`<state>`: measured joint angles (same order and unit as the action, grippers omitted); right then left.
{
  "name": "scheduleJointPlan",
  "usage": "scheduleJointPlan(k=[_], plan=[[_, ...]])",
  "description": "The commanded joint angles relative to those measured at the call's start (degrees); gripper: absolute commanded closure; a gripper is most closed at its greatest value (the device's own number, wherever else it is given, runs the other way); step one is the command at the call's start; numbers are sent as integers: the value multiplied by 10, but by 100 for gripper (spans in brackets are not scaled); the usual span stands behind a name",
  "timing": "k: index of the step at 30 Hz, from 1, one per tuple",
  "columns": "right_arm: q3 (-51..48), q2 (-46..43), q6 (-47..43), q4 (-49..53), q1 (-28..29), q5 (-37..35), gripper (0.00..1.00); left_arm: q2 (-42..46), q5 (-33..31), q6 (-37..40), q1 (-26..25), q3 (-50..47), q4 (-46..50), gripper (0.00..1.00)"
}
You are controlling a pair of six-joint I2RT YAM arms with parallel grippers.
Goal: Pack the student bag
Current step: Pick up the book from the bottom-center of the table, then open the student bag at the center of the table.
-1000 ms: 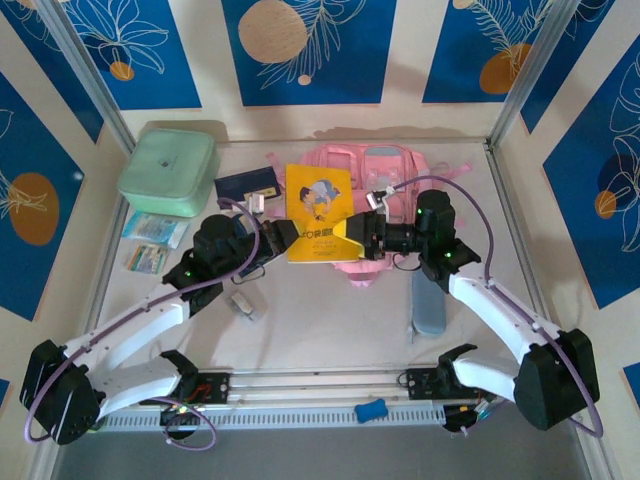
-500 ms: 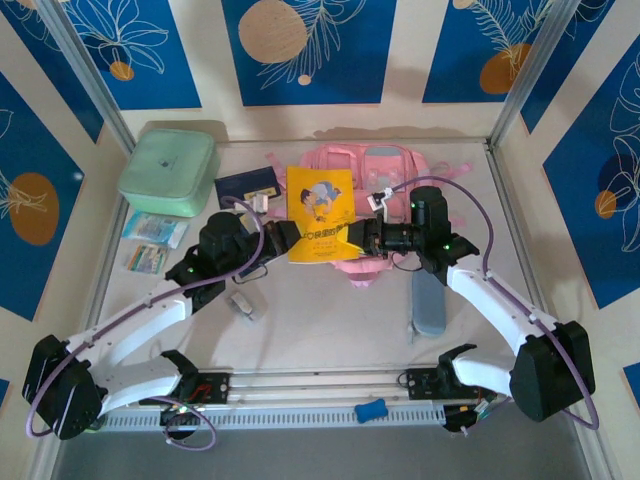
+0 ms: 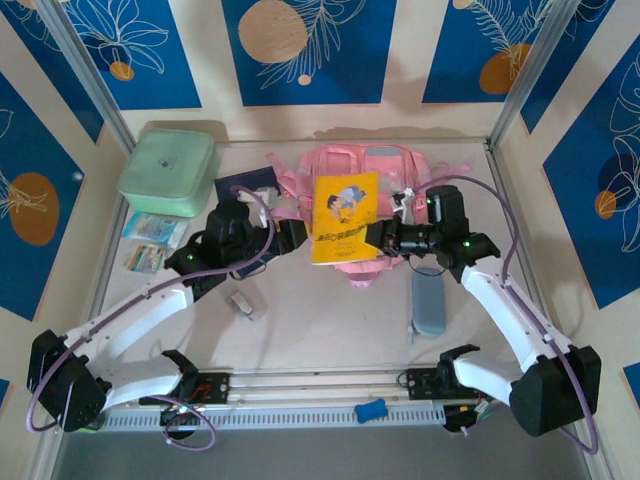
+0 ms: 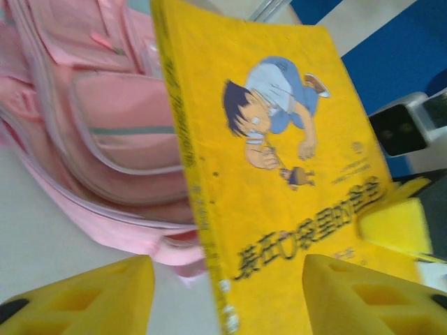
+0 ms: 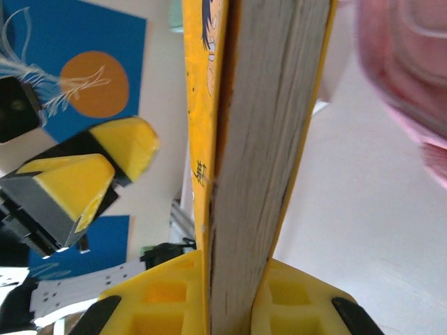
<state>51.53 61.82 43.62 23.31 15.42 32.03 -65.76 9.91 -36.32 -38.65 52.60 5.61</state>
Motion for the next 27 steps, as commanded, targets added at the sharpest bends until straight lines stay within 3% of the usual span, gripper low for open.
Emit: scheduleJointPlan(k=[1, 9, 16, 27], plan=[[3, -41, -44, 70, -30, -19, 100, -41, -41, 161, 2, 37, 77, 39], [-21, -97, -60, 167, -135, -47, 100, -175, 33, 354, 1, 98, 40, 33], [-33, -110, -67, 209, -195, -55, 100, -297, 87, 447, -8, 180, 48, 31], [-41, -108, -58, 215, -276, -50, 100, -437, 39, 549, -34, 296, 75, 28]])
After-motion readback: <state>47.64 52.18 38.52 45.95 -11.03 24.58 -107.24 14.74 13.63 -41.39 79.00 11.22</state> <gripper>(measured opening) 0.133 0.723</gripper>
